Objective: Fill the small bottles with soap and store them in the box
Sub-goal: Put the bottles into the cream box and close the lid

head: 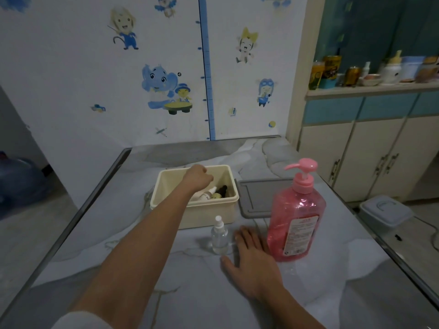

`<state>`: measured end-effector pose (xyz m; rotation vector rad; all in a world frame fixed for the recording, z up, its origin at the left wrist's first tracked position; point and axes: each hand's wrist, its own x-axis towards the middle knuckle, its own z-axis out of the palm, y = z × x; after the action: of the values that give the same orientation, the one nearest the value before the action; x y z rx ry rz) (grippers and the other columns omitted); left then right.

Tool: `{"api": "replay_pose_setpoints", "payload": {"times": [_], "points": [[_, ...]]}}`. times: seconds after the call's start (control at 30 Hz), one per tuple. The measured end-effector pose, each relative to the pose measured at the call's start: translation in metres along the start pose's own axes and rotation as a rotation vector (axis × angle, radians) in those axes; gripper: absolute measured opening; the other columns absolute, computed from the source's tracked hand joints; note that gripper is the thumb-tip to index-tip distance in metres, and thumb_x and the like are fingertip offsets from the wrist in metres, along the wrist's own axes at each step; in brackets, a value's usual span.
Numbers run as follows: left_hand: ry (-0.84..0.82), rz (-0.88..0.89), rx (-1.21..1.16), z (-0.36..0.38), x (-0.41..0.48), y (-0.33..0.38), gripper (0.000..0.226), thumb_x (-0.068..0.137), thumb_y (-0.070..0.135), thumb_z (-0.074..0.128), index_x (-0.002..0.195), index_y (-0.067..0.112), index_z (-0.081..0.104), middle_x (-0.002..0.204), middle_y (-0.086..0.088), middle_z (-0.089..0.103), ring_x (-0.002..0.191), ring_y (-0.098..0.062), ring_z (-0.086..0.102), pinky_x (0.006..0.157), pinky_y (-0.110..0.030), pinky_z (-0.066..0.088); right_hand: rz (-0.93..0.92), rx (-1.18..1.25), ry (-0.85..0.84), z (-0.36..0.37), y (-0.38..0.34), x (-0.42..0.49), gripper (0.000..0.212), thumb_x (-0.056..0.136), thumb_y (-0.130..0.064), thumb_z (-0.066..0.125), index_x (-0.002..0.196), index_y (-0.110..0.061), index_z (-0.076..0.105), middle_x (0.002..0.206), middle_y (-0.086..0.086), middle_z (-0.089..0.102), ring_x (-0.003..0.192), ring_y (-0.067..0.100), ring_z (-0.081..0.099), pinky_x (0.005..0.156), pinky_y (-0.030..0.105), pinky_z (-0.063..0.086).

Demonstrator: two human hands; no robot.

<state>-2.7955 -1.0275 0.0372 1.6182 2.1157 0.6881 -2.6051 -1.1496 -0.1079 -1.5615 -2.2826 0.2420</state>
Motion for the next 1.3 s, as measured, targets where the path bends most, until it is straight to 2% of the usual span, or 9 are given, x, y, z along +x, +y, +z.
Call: {"api": "replay_pose_setpoints", "payload": {"times": [0.13,0.23,0.3,0.47,0.63,0.8,1.03,1.17,1.3], "points": [[0.182,0.208,-0.416,-0.014,-0.035,0.0,0.02,0.091,0.018,0.058,0.11,0.021,0.066,0.105,0.001,0.068,0.09,-0.01,0.063,0.075,-0.018,0.048,0.017,0.004,-0.021,-0.001,-0.002,0.0,0.089,0.081,-0.077,0.016,0.153,-0.026,0.013,0.161,-0.003,0.007,0.148,0.015,0.001,0.115,0.033,0.003],[0.146,0.32,-0.656,-0.014,-0.072,-0.01,0.016,0.093,0.014,0.058,0.097,0.023,0.07,0.09,0.002,0.072,0.083,-0.017,0.07,0.078,-0.032,0.058,0.01,-0.003,-0.043,-0.003,-0.002,0.0,0.089,0.08,-0.077,0.017,0.153,-0.025,0.012,0.161,-0.003,0.006,0.148,0.014,0.0,0.115,0.034,0.003],[0.112,0.367,-0.696,-0.003,-0.097,-0.02,0.017,0.093,0.014,0.058,0.094,0.025,0.07,0.088,0.002,0.074,0.083,-0.019,0.07,0.078,-0.032,0.058,0.009,-0.001,-0.044,-0.005,-0.002,0.0,0.089,0.081,-0.076,0.018,0.153,-0.025,0.013,0.161,-0.003,0.007,0.148,0.015,0.0,0.116,0.034,0.005],[-0.033,0.268,-0.723,0.037,-0.139,-0.047,0.019,0.089,0.026,0.067,0.106,0.033,0.067,0.104,0.011,0.072,0.1,-0.006,0.066,0.081,-0.015,0.051,0.014,-0.017,-0.037,-0.005,-0.004,-0.002,0.088,0.081,-0.074,0.018,0.153,-0.024,0.014,0.161,-0.001,0.01,0.149,0.017,0.002,0.119,0.035,0.009],[-0.166,0.166,-0.568,0.061,-0.154,-0.058,0.054,0.078,0.02,0.077,0.126,0.03,0.055,0.118,0.008,0.065,0.107,-0.008,0.062,0.093,-0.032,0.053,0.003,-0.024,-0.019,-0.003,-0.005,-0.003,0.087,0.082,-0.076,0.013,0.153,-0.025,0.018,0.161,0.0,0.014,0.148,0.017,0.006,0.118,0.036,0.011],[-0.106,0.147,-0.617,0.061,-0.153,-0.058,0.047,0.078,0.005,0.075,0.119,0.02,0.06,0.111,-0.001,0.068,0.103,-0.02,0.064,0.091,-0.043,0.053,0.008,-0.044,-0.014,-0.004,-0.005,-0.002,0.087,0.082,-0.075,0.016,0.153,-0.023,0.019,0.16,0.001,0.016,0.148,0.018,0.008,0.118,0.035,0.012],[0.177,0.216,-0.639,0.01,-0.124,-0.037,0.047,0.071,0.015,0.083,0.109,0.024,0.057,0.106,0.009,0.067,0.094,-0.01,0.064,0.078,-0.025,0.053,0.014,-0.013,-0.054,-0.004,-0.003,0.0,0.088,0.08,-0.075,0.019,0.153,-0.025,0.014,0.161,-0.004,0.009,0.148,0.015,0.002,0.118,0.034,0.008],[0.209,0.234,-0.487,-0.033,-0.093,-0.027,0.044,0.078,0.023,0.078,0.113,0.027,0.052,0.109,0.013,0.061,0.092,-0.004,0.06,0.069,-0.014,0.042,0.007,-0.006,-0.057,-0.006,-0.003,-0.001,0.087,0.081,-0.075,0.019,0.153,-0.027,0.012,0.161,-0.005,0.008,0.148,0.014,0.002,0.116,0.031,0.004],[0.185,0.151,-0.245,-0.048,-0.057,-0.031,0.05,0.08,0.02,0.076,0.124,0.013,0.052,0.123,-0.002,0.059,0.105,-0.018,0.057,0.082,-0.026,0.041,0.008,-0.004,-0.043,-0.008,-0.005,-0.003,0.084,0.082,-0.073,0.022,0.152,-0.028,0.016,0.16,-0.007,0.012,0.148,0.014,0.007,0.118,0.031,0.01]]}}
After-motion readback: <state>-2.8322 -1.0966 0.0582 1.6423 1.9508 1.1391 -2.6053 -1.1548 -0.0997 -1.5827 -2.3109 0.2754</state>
